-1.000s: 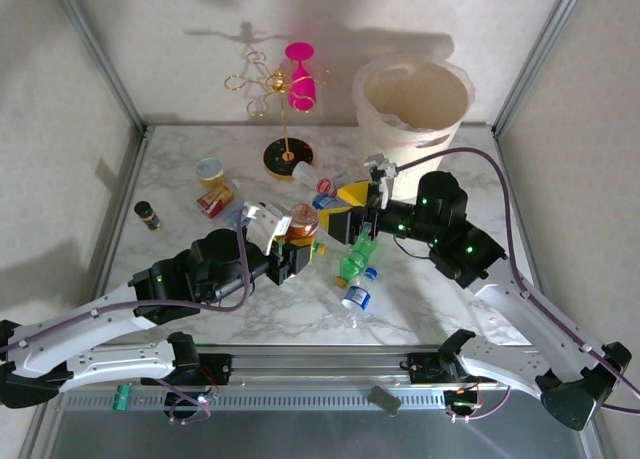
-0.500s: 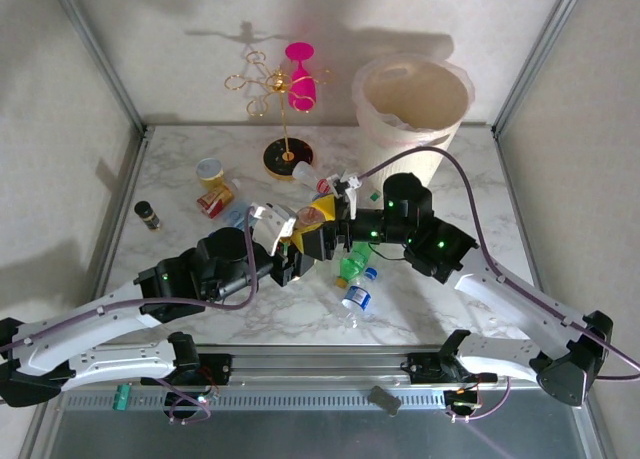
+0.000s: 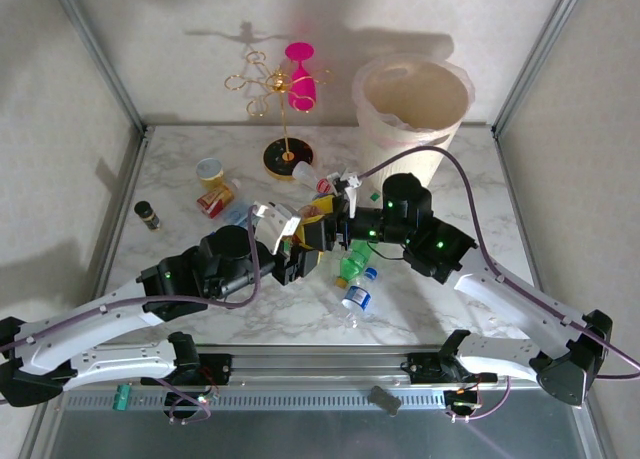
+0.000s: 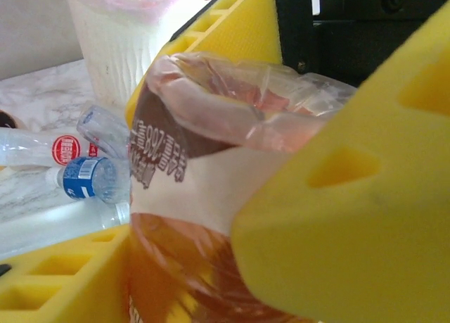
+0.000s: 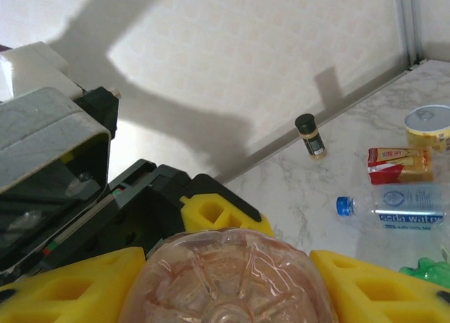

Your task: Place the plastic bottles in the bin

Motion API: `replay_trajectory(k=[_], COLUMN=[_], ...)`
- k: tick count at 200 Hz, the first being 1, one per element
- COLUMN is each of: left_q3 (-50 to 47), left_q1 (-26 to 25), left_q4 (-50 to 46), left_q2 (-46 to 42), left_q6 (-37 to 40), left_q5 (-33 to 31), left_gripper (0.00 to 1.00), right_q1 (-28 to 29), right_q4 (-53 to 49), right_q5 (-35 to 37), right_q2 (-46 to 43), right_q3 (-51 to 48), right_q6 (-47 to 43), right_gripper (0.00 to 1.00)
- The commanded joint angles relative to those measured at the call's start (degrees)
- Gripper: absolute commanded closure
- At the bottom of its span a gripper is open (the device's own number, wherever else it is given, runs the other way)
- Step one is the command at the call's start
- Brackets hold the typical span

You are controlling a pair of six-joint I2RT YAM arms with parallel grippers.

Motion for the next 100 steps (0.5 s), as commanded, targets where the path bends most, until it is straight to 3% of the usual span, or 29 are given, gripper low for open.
replay_trajectory(k=[1,50,75,100], left_q3=[2.08,-0.63,-4.09,-7.69], left_q1=[0.04,0.06,0.13,0.12], left_q4=[0.71,4.25,7.95,9.32], left_q2=[-0.56,-7.8,-13.35,-17.29], left_q6=[-0.13,-0.03,-1.04,-5.29], left_q5=[-0.25,-3.43,-5.77,-15.17], left_gripper=[0.25,0.1,0.08,0.08], right_q1=[0.27,-2.73,-5.91,-9.71], right_q4=[0.15,-5.4,-8.66,-11.07], right_q5=[4.92,13.85,19.45,26.23], right_q2=[-1.56,-1.31,-0.79,0.09], right_q3=[1.12,4.19,7.4,12.72], right_q6=[-0.23,-0.49,-1.47,-2.59], right_gripper=[0.4,0.42,0.42,0.42])
